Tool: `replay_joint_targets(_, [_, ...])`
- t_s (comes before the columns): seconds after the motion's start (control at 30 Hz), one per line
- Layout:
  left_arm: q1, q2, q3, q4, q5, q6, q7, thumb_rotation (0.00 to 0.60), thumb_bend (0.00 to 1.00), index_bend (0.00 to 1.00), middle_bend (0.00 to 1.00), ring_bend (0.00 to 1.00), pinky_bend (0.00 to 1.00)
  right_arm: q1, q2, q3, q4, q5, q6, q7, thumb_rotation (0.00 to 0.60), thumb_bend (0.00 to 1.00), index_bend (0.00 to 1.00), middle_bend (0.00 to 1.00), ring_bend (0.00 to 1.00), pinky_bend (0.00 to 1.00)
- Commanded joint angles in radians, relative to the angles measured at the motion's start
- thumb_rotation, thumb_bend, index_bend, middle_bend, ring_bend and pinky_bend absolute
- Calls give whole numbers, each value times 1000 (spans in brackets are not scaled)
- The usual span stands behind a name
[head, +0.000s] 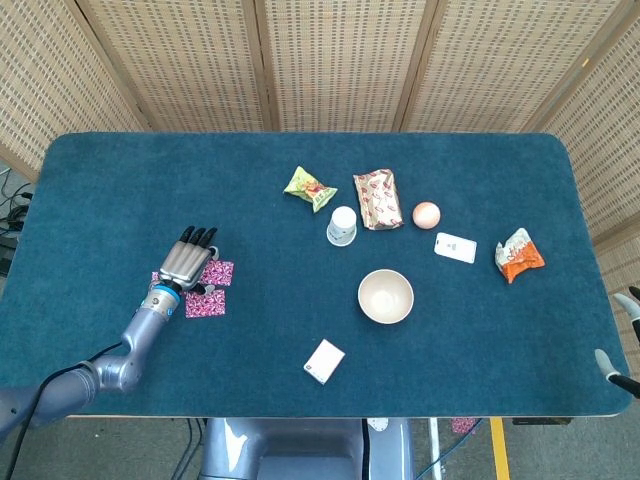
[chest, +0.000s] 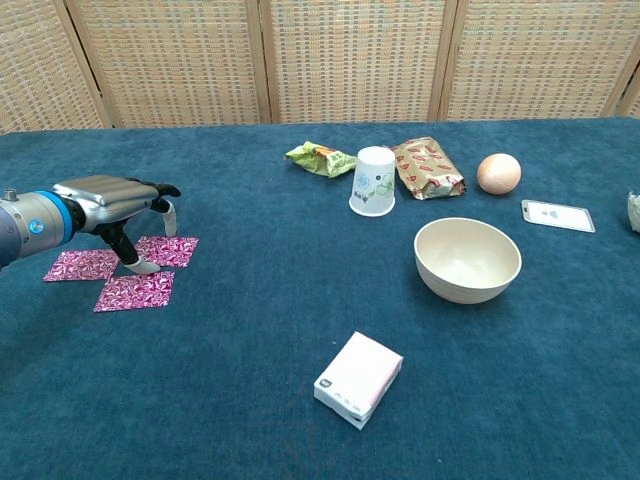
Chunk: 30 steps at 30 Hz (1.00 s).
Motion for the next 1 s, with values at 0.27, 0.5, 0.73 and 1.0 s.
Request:
replay_joint_targets(0.27, [2, 5, 0, -9, 3, 0, -7, 486, 264, 399, 0, 0, 0, -1, -1, 1, 1, 0, 2, 1, 600, 337, 158, 118, 0, 0])
replay_joint_targets(0.5, [5, 10, 1, -16, 7, 5, -12, 486, 268, 406, 0, 0, 0, -3, -1, 1, 1, 0, 4, 0, 600, 337, 157, 118, 0, 0])
replay_joint_targets(0.73, [6, 12, -2, -19, 10, 9, -20, 487, 279, 415, 0, 0, 0, -3, 0, 2, -1, 1, 3, -1, 600, 337, 158, 119, 0, 0])
replay_joint_targets(1.0, [16, 42, -4, -55, 27, 32, -30, 487, 279, 415, 0, 0, 0, -2, -1, 3, 2, 1, 2, 0, 600, 337, 158, 118, 0, 0])
